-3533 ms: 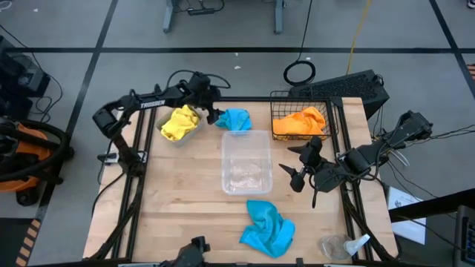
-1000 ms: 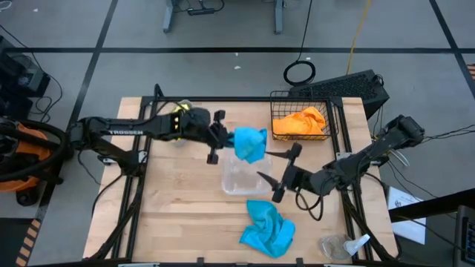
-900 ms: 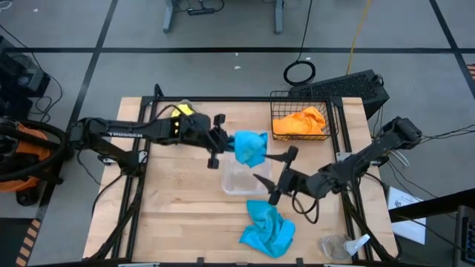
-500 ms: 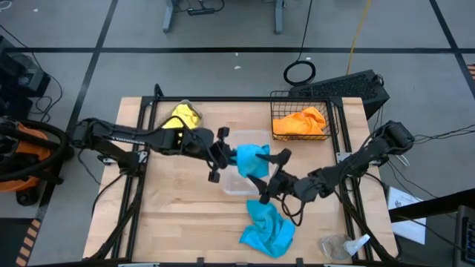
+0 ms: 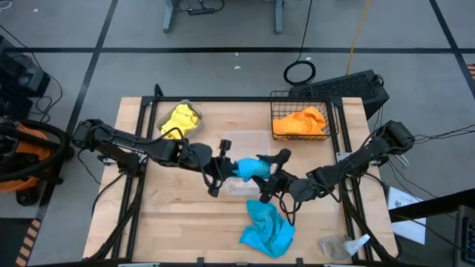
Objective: Sort microfiber towel by color & place in baskets
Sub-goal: Put the top blue towel into the transparent bin
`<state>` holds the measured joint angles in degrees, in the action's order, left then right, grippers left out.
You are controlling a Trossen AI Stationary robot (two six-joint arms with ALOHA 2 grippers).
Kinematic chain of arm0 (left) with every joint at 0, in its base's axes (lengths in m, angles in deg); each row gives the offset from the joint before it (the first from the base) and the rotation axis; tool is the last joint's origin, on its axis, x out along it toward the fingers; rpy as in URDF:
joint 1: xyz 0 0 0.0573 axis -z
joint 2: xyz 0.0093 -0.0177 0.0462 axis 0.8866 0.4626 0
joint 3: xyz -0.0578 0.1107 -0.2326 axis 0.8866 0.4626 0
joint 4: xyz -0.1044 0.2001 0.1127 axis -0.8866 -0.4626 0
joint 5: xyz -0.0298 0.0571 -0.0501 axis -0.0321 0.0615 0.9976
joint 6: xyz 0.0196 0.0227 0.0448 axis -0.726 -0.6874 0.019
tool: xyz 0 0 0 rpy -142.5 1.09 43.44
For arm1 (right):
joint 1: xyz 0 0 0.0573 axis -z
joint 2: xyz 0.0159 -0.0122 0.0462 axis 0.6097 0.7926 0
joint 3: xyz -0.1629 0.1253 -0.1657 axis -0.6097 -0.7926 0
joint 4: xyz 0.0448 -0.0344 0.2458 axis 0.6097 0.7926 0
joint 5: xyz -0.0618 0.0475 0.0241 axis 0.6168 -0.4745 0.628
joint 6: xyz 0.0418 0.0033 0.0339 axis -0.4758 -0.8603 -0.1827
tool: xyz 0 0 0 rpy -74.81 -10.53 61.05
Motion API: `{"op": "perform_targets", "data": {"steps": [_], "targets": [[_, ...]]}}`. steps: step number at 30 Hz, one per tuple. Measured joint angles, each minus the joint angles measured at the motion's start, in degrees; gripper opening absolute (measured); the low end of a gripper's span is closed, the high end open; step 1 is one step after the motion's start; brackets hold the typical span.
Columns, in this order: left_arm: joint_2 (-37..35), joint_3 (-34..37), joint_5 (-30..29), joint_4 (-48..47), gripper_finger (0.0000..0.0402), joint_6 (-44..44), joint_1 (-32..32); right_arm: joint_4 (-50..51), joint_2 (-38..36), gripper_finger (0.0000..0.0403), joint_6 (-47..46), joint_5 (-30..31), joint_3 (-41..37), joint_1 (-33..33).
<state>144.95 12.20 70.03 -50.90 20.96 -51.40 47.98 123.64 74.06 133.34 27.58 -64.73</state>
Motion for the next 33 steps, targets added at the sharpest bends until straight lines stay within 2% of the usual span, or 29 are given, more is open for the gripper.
{"op": "perform_targets", "data": {"steps": [5,12,13,17,24,29,33], "targets": [[0.00,0.00,0.07,0.33,0.0031,0.53,-0.05,-1.87,0.01,0.0232,-0.08,-5.00,0.00,0.02],[0.81,0.00,0.58,0.88,0.0063,2.93,-0.15,-1.51,0.05,0.0041,-0.42,-6.02,-0.02,0.07],[0.90,0.00,0.59,0.84,0.0070,3.55,-0.15,-1.39,0.06,0.0023,-0.27,-6.02,-0.02,0.07],[0.96,0.00,0.63,0.50,0.0110,4.70,0.10,-1.30,0.06,0.0025,-0.05,-5.89,-0.02,0.21],[0.96,0.00,-0.07,-0.62,0.0225,5.53,0.74,-0.40,0.10,0.0014,-0.46,-5.78,-0.02,0.24],[0.96,0.02,-4.91,-2.46,0.0300,6.56,-0.97,1.78,0.10,0.0011,-2.90,-5.80,-0.02,0.26],[0.27,2.20,-6.52,-1.27,0.0334,5.50,-2.72,5.68,0.10,0.0014,-6.31,-5.78,-0.02,0.57]]}}
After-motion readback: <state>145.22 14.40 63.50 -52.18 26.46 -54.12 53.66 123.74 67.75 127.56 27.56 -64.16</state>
